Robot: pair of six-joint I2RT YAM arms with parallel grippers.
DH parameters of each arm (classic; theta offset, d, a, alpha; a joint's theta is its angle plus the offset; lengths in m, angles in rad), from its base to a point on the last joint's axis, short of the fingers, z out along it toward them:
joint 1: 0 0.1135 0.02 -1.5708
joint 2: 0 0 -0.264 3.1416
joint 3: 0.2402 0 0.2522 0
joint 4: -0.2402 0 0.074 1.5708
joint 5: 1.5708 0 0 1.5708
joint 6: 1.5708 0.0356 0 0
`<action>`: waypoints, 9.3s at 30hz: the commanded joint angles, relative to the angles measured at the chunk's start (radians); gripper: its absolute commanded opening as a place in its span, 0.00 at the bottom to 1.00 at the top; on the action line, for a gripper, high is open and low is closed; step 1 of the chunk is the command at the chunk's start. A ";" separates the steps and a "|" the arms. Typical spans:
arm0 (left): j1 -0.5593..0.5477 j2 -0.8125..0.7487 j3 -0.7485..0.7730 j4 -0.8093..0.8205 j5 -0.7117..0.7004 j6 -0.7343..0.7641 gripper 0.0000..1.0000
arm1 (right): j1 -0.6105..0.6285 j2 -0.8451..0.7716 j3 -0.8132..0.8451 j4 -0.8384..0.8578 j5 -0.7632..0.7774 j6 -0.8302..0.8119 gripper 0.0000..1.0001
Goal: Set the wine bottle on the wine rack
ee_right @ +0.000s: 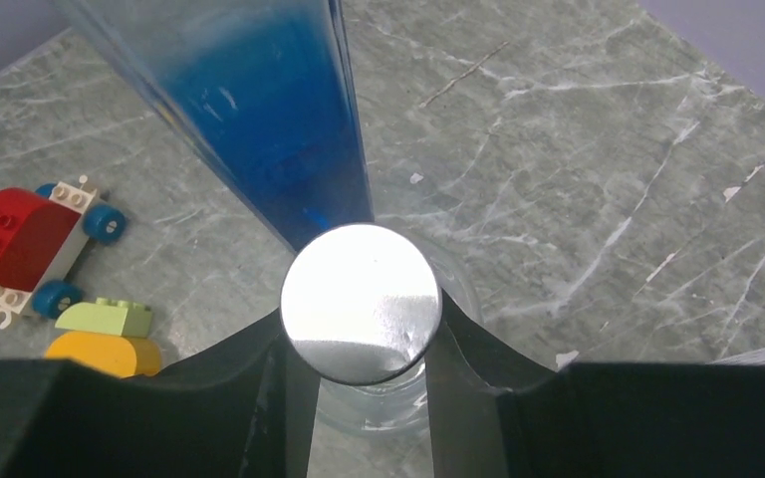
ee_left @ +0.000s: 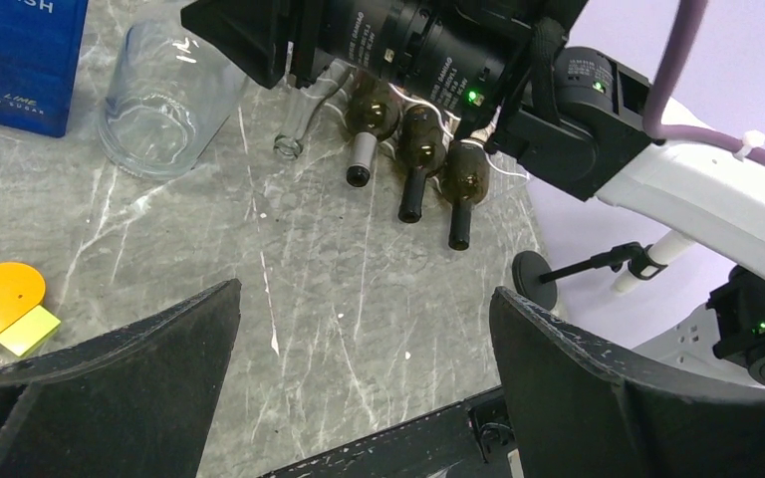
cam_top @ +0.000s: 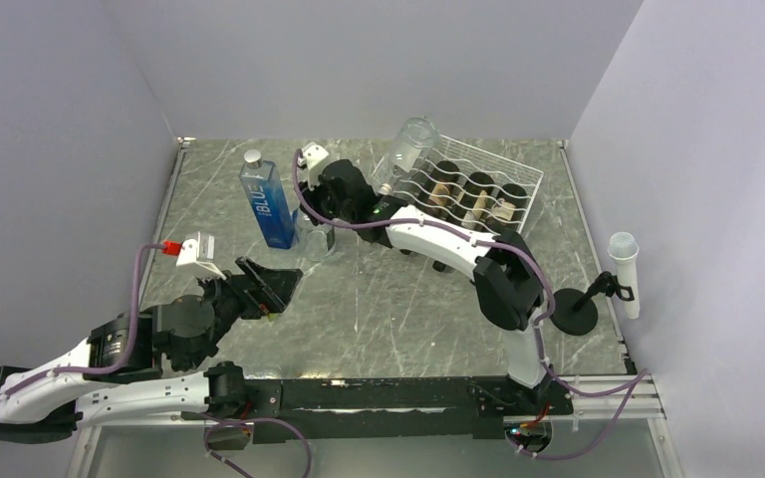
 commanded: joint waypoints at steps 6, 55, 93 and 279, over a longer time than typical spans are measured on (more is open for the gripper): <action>-0.003 0.023 -0.026 0.147 0.055 0.078 0.99 | 0.030 -0.275 -0.192 0.064 0.108 0.024 0.00; -0.003 0.113 -0.104 0.246 0.113 0.144 0.99 | 0.121 -0.724 -0.431 -0.785 0.059 0.117 0.72; -0.003 0.062 -0.118 0.235 0.103 0.155 0.99 | 0.145 -0.706 -0.165 -0.929 0.314 -0.060 0.00; -0.004 0.037 -0.066 0.202 0.173 0.147 0.99 | -0.306 -0.723 -0.479 -0.475 0.219 0.559 0.95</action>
